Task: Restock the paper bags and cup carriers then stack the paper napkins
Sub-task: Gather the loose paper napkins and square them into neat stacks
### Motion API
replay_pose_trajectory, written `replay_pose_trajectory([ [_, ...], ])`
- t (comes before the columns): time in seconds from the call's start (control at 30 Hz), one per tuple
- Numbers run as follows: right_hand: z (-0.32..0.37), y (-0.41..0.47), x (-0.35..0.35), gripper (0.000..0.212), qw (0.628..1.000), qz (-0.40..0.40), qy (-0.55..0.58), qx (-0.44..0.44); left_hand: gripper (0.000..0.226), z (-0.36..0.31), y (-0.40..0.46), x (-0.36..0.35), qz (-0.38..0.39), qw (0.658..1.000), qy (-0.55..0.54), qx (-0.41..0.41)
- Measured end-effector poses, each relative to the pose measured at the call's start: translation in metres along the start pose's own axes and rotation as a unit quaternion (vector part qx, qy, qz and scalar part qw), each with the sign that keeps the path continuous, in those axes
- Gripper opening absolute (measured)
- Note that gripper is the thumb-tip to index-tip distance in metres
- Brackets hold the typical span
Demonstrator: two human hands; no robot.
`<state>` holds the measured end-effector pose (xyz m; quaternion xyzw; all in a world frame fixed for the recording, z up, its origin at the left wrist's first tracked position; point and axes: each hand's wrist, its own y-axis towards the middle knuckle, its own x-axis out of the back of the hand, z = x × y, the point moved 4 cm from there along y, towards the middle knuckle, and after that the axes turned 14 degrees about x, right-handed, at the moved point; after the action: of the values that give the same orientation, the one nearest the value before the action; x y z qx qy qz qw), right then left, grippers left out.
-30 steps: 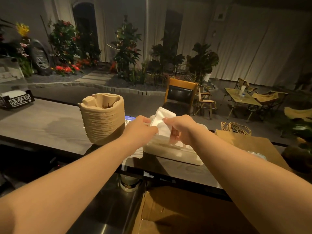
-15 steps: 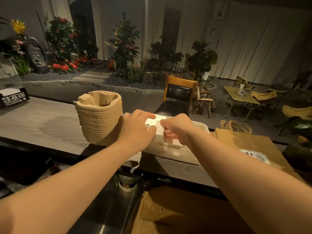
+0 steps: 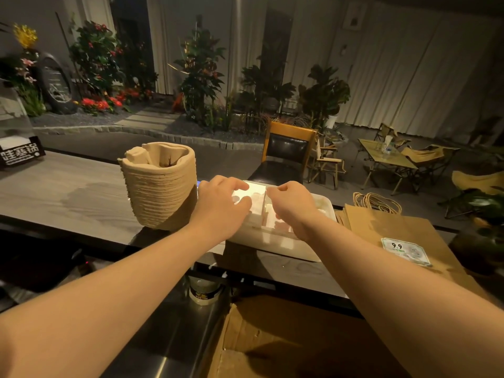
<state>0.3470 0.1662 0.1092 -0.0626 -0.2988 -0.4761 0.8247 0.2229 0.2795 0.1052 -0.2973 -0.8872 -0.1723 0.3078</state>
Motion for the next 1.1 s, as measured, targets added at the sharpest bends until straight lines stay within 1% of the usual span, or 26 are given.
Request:
replay_pose_trajectory([
  [0.13, 0.011, -0.017, 0.01, 0.022, 0.991, -0.027, -0.069, 0.109, 0.018, -0.008, -0.007, 0.005, -0.016, 1.0, 0.002, -0.008],
  [0.3, 0.026, -0.053, 0.026, 0.02, 0.978, -0.032, -0.086, 0.187, 0.013, -0.014, -0.029, 0.011, -0.026, 0.999, -0.022, -0.026],
  [0.47, 0.037, -0.107, 0.047, 0.024, 0.972, -0.035, -0.077, 0.217, 0.014, -0.014, -0.076, 0.022, -0.016, 0.997, -0.058, -0.056],
  [0.63, 0.036, -0.178, 0.064, 0.026, 0.968, -0.021, -0.078, 0.239, 0.013, -0.006, -0.146, 0.032, -0.014, 0.991, -0.107, -0.08],
  [0.8, 0.02, -0.252, 0.069, 0.024, 0.96, -0.015, -0.083, 0.266, 0.017, 0.015, -0.22, 0.027, 0.008, 0.986, -0.134, -0.102],
  [0.93, -0.001, -0.308, 0.065, 0.022, 0.952, -0.002, -0.094, 0.292, 0.02, 0.042, -0.274, 0.016, -0.009, 0.981, -0.142, -0.132],
  [1.0, -0.015, -0.333, 0.058, 0.022, 0.94, 0.01, -0.12, 0.318, 0.018, 0.058, -0.3, 0.01, -0.031, 0.979, -0.136, -0.15],
  [1.03, -0.023, -0.345, 0.054, 0.023, 0.928, 0.009, -0.143, 0.344, 0.018, 0.066, -0.313, 0.008, -0.048, 0.976, -0.132, -0.165],
  [1.1, -0.039, -0.373, 0.046, 0.025, 0.892, 0.001, -0.184, 0.414, 0.018, 0.085, -0.34, 0.002, -0.089, 0.967, -0.13, -0.201],
])
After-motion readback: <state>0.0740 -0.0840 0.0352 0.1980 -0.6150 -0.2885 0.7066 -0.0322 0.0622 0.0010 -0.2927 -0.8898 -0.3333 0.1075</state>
